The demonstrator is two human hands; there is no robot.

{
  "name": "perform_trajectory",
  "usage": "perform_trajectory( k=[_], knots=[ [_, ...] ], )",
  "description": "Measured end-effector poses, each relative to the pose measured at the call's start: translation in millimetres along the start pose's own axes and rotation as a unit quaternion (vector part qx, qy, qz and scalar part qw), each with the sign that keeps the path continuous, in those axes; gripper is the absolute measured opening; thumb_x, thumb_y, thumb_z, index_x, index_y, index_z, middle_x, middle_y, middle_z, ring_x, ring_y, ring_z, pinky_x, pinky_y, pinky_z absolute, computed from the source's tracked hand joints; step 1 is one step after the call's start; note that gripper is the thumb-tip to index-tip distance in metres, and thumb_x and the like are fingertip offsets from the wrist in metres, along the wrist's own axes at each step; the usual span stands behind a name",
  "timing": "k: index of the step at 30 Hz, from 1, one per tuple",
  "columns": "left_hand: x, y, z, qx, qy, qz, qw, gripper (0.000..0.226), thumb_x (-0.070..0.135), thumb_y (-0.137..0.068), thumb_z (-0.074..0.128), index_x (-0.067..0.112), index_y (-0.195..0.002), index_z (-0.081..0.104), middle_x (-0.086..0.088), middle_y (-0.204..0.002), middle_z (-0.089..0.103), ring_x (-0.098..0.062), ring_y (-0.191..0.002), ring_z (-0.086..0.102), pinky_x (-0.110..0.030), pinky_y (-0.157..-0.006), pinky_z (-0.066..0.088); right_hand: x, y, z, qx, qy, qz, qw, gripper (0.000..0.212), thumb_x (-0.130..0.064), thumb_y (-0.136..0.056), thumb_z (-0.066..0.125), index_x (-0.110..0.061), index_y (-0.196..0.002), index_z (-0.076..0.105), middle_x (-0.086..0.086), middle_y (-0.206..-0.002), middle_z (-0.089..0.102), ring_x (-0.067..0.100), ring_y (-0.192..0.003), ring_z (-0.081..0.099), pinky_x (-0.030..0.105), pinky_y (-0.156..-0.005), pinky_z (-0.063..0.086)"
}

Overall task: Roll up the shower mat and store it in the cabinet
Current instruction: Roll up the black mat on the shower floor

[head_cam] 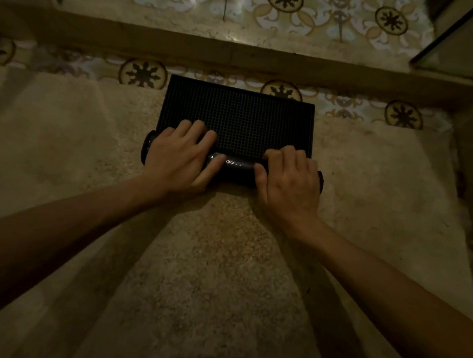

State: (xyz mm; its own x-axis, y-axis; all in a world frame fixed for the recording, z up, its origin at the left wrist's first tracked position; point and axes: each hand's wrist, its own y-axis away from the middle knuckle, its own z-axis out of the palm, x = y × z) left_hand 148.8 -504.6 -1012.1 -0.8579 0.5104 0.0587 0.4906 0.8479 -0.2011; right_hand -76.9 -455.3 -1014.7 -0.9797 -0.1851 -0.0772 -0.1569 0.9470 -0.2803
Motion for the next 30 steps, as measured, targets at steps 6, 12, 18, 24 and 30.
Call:
perform_trajectory(
  k=[6, 12, 18, 24, 30],
  knots=[
    [1, -12, -6, 0.009, -0.015, -0.049, 0.999, 0.047, 0.050, -0.101, 0.030, 0.008, -0.110, 0.050, -0.019, -0.111, 0.051, -0.035, -0.098, 0.046, -0.047, -0.081, 0.037, 9, -38, -6, -0.037, -0.017, -0.013, 0.999, 0.036, -0.034, -0.105, 0.029, -0.013, -0.091, 0.056, 0.005, -0.080, 0.055, 0.022, -0.067, 0.049, 0.037, -0.055, 0.037],
    [-7, -21, -2, 0.018, -0.050, 0.001, 0.999, 0.042, 0.042, -0.104, 0.030, 0.006, -0.100, 0.051, -0.017, -0.099, 0.055, -0.035, -0.086, 0.049, -0.045, -0.070, 0.036, 17, -55, -3, -0.034, -0.038, -0.012, 0.999, 0.039, -0.036, -0.107, 0.031, -0.017, -0.082, 0.055, -0.001, -0.071, 0.050, 0.025, -0.062, 0.054, 0.033, -0.051, 0.030],
    [-20, -64, 1, 0.008, -0.003, 0.002, 1.000, 0.043, 0.041, -0.105, 0.023, 0.017, -0.082, 0.050, -0.006, -0.080, 0.058, -0.023, -0.071, 0.048, -0.035, -0.055, 0.034, 16, -49, 10, 0.002, 0.042, 0.002, 0.999, 0.042, -0.038, -0.105, 0.034, -0.007, -0.111, 0.062, 0.016, -0.099, 0.062, 0.034, -0.085, 0.053, 0.046, -0.070, 0.040],
    [-15, -56, 6, 0.043, -0.009, -0.050, 0.998, 0.038, 0.042, -0.102, 0.033, 0.008, -0.103, 0.050, -0.016, -0.105, 0.055, -0.032, -0.092, 0.046, -0.044, -0.075, 0.037, 21, -69, 9, -0.019, 0.016, 0.003, 1.000, 0.044, -0.038, -0.103, 0.023, -0.010, -0.103, 0.058, 0.011, -0.091, 0.061, 0.028, -0.080, 0.051, 0.042, -0.066, 0.038],
    [-26, -52, 11, 0.045, -0.027, 0.006, 0.999, 0.045, 0.046, -0.102, 0.033, 0.006, -0.104, 0.053, -0.017, -0.102, 0.054, -0.033, -0.087, 0.047, -0.044, -0.075, 0.037, 29, -90, 7, -0.025, -0.023, -0.020, 0.999, 0.036, -0.036, -0.107, 0.030, -0.014, -0.096, 0.056, 0.003, -0.083, 0.051, 0.025, -0.077, 0.053, 0.035, -0.059, 0.034]
  ],
)
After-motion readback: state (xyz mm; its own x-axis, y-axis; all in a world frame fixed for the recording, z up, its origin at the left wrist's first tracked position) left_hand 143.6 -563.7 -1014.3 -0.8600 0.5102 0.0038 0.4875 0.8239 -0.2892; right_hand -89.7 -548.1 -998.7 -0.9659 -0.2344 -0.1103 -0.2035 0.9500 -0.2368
